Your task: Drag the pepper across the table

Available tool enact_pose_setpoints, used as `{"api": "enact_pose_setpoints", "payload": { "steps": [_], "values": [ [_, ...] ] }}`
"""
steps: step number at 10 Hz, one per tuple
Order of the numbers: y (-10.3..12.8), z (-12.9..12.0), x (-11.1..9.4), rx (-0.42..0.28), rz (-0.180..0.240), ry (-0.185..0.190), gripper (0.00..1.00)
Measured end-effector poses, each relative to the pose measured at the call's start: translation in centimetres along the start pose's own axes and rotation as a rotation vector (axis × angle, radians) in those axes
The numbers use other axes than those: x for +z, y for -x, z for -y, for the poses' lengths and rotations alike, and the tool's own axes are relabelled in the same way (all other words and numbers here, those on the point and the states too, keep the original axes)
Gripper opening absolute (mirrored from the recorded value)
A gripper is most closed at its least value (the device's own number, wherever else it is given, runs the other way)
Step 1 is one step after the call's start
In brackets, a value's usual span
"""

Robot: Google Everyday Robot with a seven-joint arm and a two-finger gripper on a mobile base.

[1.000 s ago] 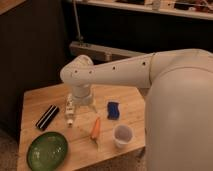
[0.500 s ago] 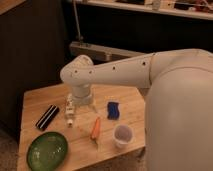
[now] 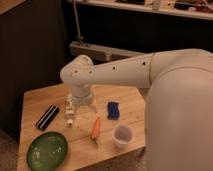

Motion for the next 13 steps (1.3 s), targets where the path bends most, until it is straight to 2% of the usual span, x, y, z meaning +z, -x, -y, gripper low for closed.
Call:
{"api": "enact_pose_setpoints", "payload": {
  "steps": [4, 5, 6, 9, 11, 13],
  "values": [
    [-0.1, 0.1, 0.2, -0.001, -0.003, -0.002, 0.65],
    [-0.1, 0.1, 0.4, 0.0, 0.004, 0.014, 0.65],
    [-0.3, 0.9, 1.6, 0.004, 0.001, 0.046, 0.65],
    [-1.4, 1.8, 4.9, 0.003, -0.048, 0.139, 0.65],
    [-2.7, 1.5, 6.0, -0.011, -0.081, 0.138, 0.65],
    [-4.3, 1.6, 7.7, -0.006, -0.126, 0.114, 0.65]
  ]
}}
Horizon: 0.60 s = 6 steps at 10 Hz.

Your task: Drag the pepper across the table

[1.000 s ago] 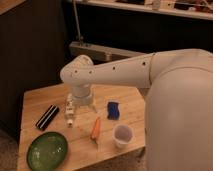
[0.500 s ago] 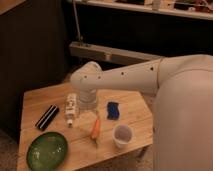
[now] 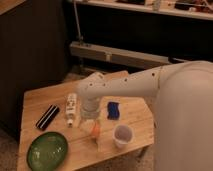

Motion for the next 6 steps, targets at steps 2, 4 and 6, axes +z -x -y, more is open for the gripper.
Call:
{"api": "enact_pose_setpoints", "payload": {
  "steps": [2, 4, 6],
  "values": [
    [-1.4, 0.3, 1.6, 0.021, -0.025, -0.029, 0.65],
    [-2.2, 0.7, 3.0, 0.059, -0.013, -0.035, 0.65],
    [-2.4, 0.8, 3.6, 0.095, 0.031, -0.023, 0.65]
  ]
}}
